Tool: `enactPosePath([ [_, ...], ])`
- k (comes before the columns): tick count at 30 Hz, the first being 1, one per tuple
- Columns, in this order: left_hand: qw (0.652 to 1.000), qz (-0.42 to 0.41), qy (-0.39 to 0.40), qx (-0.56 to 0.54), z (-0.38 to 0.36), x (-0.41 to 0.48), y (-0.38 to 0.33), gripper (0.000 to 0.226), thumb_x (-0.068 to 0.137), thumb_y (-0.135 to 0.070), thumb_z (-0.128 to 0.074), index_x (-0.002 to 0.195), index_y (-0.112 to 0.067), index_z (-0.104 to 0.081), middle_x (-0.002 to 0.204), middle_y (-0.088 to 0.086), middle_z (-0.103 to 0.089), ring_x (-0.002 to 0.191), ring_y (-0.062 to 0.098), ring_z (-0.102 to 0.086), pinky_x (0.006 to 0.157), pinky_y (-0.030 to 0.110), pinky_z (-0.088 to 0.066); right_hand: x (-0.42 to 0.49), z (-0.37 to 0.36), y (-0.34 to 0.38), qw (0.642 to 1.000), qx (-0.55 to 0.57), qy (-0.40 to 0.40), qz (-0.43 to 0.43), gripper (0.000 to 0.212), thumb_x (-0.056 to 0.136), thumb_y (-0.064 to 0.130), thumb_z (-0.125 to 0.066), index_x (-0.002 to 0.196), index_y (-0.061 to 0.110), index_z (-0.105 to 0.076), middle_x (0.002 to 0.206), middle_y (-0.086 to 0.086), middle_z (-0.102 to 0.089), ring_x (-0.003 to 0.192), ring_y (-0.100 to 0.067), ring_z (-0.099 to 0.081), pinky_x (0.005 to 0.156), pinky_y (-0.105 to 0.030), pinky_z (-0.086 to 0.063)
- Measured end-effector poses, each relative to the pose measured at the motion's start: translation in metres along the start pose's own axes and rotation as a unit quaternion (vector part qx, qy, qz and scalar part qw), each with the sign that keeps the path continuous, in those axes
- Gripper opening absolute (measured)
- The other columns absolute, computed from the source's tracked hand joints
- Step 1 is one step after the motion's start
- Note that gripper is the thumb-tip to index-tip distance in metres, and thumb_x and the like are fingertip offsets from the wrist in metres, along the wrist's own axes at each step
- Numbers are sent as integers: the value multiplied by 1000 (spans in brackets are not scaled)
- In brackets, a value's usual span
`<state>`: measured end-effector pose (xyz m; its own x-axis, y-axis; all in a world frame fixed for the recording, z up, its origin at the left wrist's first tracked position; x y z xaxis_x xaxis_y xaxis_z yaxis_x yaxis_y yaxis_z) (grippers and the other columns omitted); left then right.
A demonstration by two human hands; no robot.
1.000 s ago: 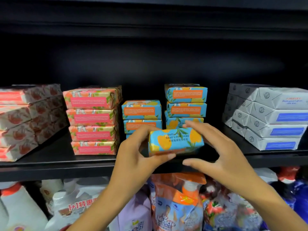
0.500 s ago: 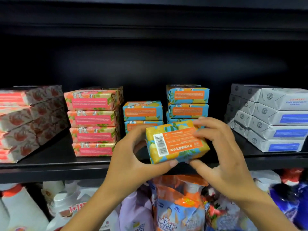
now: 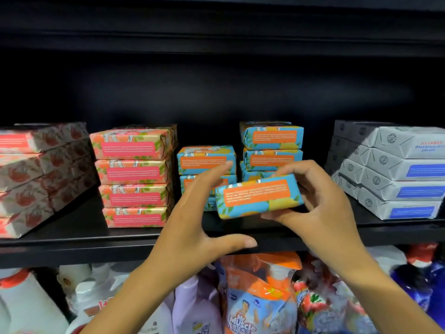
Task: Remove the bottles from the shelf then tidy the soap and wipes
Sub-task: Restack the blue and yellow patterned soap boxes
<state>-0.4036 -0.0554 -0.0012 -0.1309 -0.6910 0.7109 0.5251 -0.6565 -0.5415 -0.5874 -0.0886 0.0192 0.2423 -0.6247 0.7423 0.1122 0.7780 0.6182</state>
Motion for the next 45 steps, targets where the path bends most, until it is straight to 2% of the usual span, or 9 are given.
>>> enactPosePath([
  [3, 993, 84, -15, -86, 1, 2, 0, 87, 56, -54, -77, 134, -40, -42, 127, -19, -57, 117, -3, -53, 95, 20, -46, -4, -4, -4, 994, -60, -41, 84, 40, 67, 9, -78, 93, 25, -52, 103, 13, -61, 103, -6, -60, 81, -20, -51],
  [5, 984, 118, -21, -134, 2, 4, 3, 79, 52, -49, -79, 125, -33, -54, 117, -14, -66, 108, 3, -61, 91, 31, -53, -5, -7, -6, 986, -62, -46, 148, 34, 72, 13, -72, 96, 21, -49, 105, 9, -58, 108, -8, -58, 87, -20, -48],
  [8, 984, 105, -47, -138, 6, 6, -1, 74, 45, -39, -85, 114, -25, -62, 108, -7, -70, 102, 10, -66, 84, 39, -56, -6, -11, -8, 978, -70, -37, 193, 32, 75, 12, -66, 99, 16, -45, 110, 3, -54, 115, -10, -54, 92, -19, -44],
  [13, 986, 21, -127, -107, 24, 11, -21, 67, 51, -32, -84, 113, -21, -61, 110, -5, -69, 104, 10, -65, 82, 25, -55, -4, -3, -18, 993, -54, -36, 98, 48, 75, 23, -67, 119, 20, -49, 124, 5, -51, 121, -14, -50, 96, -24, -45],
  [19, 972, -8, -236, 10, 47, 35, -31, 66, 59, -36, -86, 116, -18, -57, 102, -15, -65, 97, 1, -64, 81, 18, -52, -13, -11, -41, 983, -158, 90, 26, 43, 74, 54, -62, 107, 27, -63, 111, 24, -55, 112, 2, -51, 92, -12, -40],
  [21, 965, -13, -255, 62, 52, 42, -33, 67, 61, -41, -83, 119, -18, -57, 103, -18, -62, 98, 2, -63, 82, 21, -53, -18, -15, -49, 970, -196, 142, 23, 48, 72, 61, -59, 106, 28, -65, 110, 26, -55, 111, 5, -49, 92, -12, -39],
  [24, 950, -20, -265, 162, 58, 51, -34, 72, 63, -49, -79, 122, -14, -56, 109, -3, -64, 101, 14, -62, 86, 37, -53, -21, -17, -54, 955, -240, 174, 29, 43, 74, 62, -53, 102, 31, -65, 104, 26, -56, 105, 5, -51, 87, -19, -45],
  [38, 934, 48, -87, 343, 78, 91, -29, 75, 61, -57, -76, 121, -15, -56, 102, -6, -62, 92, 12, -61, 80, 35, -54, -25, -15, -56, 952, -257, 158, 50, 41, 78, 59, -49, 103, 31, -67, 102, 23, -62, 105, 7, -49, 82, -9, -43],
  [45, 937, 112, 18, 330, 81, 113, -21, 87, 49, -63, -71, 123, -19, -57, 108, -7, -62, 94, 7, -58, 75, 22, -47, -27, -16, -56, 951, -266, 134, 81, 34, 80, 54, -52, 100, 30, -67, 98, 21, -63, 99, 3, -52, 76, -12, -47],
])
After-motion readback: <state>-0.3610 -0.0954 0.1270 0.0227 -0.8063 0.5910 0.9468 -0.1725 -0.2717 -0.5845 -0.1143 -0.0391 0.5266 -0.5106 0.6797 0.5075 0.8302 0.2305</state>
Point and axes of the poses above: each hand's wrist, its own x-axis towards the middle knuckle, its own z-axis out of the back of the hand, y = z × x, the point moved 3 cm from there along x, towards the middle knuckle
